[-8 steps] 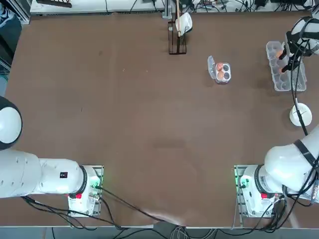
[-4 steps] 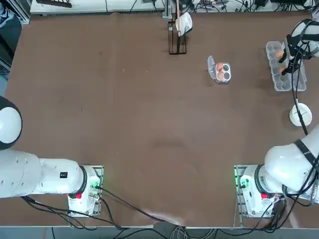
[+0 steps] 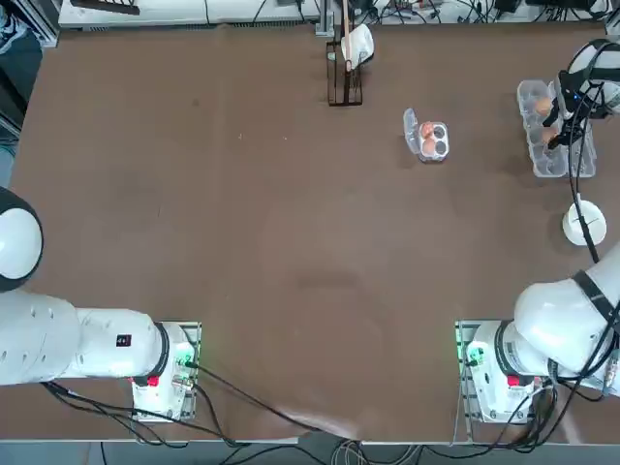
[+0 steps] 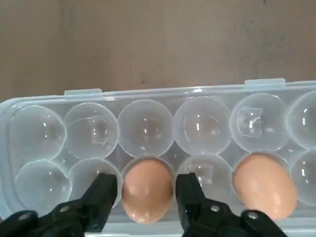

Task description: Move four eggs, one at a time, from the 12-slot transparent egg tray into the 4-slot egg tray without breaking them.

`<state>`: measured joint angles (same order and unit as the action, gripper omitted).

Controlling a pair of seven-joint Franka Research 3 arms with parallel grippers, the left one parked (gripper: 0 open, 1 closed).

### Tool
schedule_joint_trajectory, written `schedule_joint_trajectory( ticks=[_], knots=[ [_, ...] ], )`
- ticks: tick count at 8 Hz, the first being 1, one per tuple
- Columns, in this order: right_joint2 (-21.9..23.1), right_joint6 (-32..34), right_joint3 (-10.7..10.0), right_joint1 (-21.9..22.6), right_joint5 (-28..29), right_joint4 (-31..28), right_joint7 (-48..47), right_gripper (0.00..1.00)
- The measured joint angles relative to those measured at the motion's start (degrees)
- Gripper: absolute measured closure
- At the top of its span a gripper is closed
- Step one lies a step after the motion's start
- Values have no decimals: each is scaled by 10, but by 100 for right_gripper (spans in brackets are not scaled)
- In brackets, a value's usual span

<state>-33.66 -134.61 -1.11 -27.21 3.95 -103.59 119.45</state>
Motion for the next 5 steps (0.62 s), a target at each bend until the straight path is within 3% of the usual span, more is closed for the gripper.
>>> schedule_joint_trajectory(
  ticks=[2,5],
  knots=[
    [3,1,2,0,1,1,1,42],
    [2,3,3,-2,1,1,1,42]
  ],
)
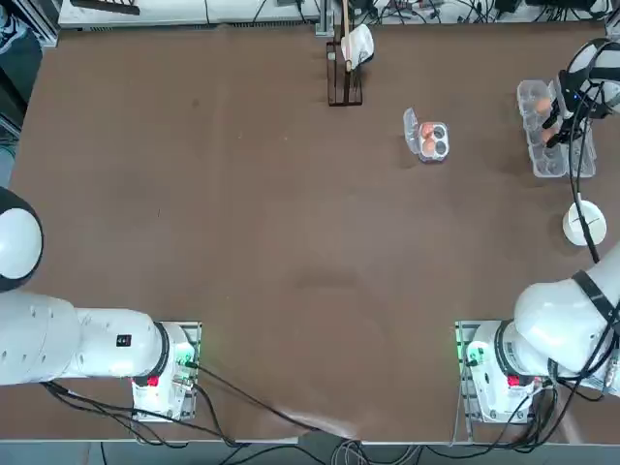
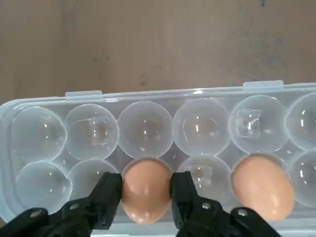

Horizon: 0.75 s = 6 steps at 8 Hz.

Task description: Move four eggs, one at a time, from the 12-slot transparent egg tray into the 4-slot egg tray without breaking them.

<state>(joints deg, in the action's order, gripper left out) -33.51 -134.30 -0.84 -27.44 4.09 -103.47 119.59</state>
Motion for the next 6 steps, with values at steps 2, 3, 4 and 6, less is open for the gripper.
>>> schedule_joint_trajectory(
  ticks=[2,3,4,6],
  knots=[
    [2,4,0,0,0,1,0,42],
    [8,12,1,0,0,4,0,42],
    [23,26,2,0,0,9,-3,42],
    [68,60,7,4,1,13,-30,42]
  ],
)
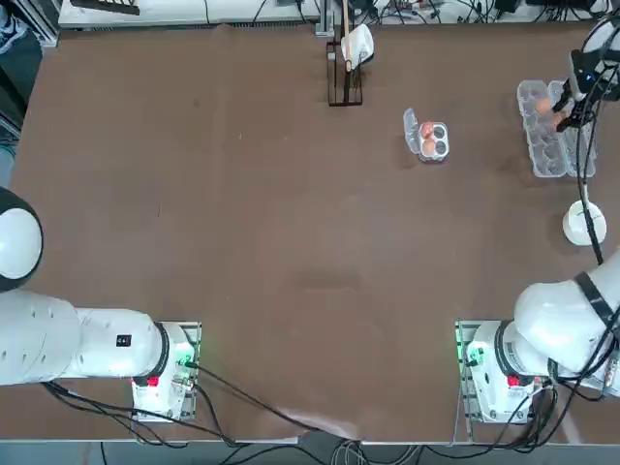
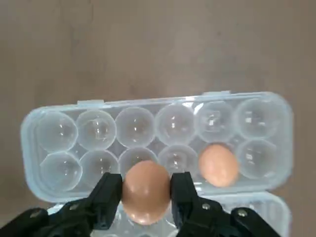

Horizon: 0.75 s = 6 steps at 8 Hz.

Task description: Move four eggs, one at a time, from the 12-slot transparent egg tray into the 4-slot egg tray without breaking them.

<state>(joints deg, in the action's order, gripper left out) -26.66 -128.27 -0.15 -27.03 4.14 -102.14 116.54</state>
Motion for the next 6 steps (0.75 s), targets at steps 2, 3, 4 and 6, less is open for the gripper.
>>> schedule_joint_trajectory(
  ticks=[2,3,4,6],
  knots=[
    [50,53,4,23,0,1,-72,42],
    [66,77,5,40,0,0,-123,42],
    [74,99,6,63,0,0,-183,42],
    [78,131,8,122,-1,-2,-324,42]
  ],
)
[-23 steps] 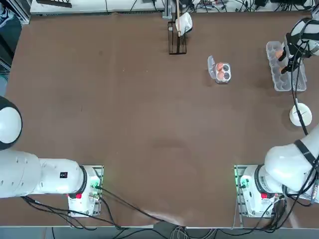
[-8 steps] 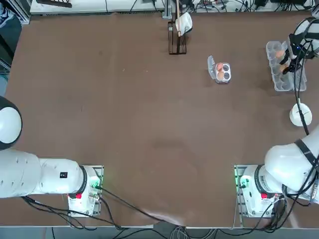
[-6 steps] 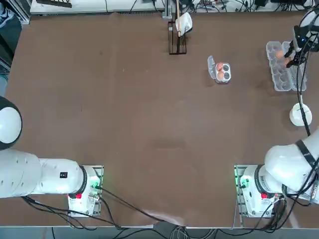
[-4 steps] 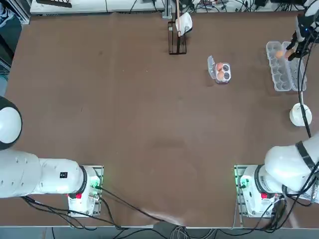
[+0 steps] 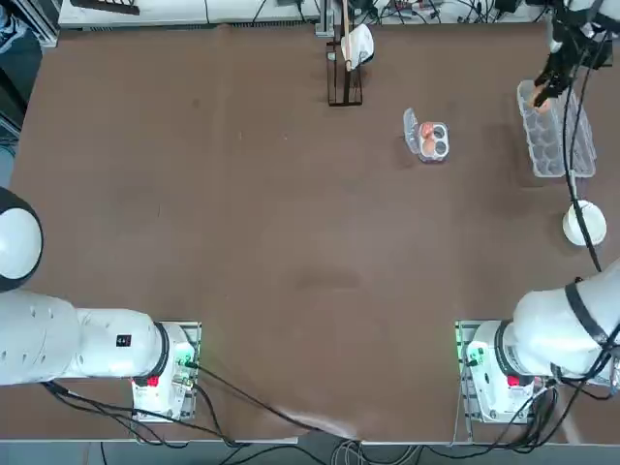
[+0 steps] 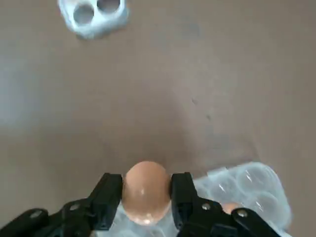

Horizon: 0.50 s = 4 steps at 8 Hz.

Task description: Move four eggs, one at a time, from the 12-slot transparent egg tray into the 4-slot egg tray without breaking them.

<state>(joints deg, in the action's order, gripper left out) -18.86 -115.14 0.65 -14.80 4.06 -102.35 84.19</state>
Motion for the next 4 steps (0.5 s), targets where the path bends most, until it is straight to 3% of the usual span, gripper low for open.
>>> schedule_joint_trajectory(
  ticks=[4],
  knots=[
    [-1,5,1,128,-7,-11,-241,42]
  ],
)
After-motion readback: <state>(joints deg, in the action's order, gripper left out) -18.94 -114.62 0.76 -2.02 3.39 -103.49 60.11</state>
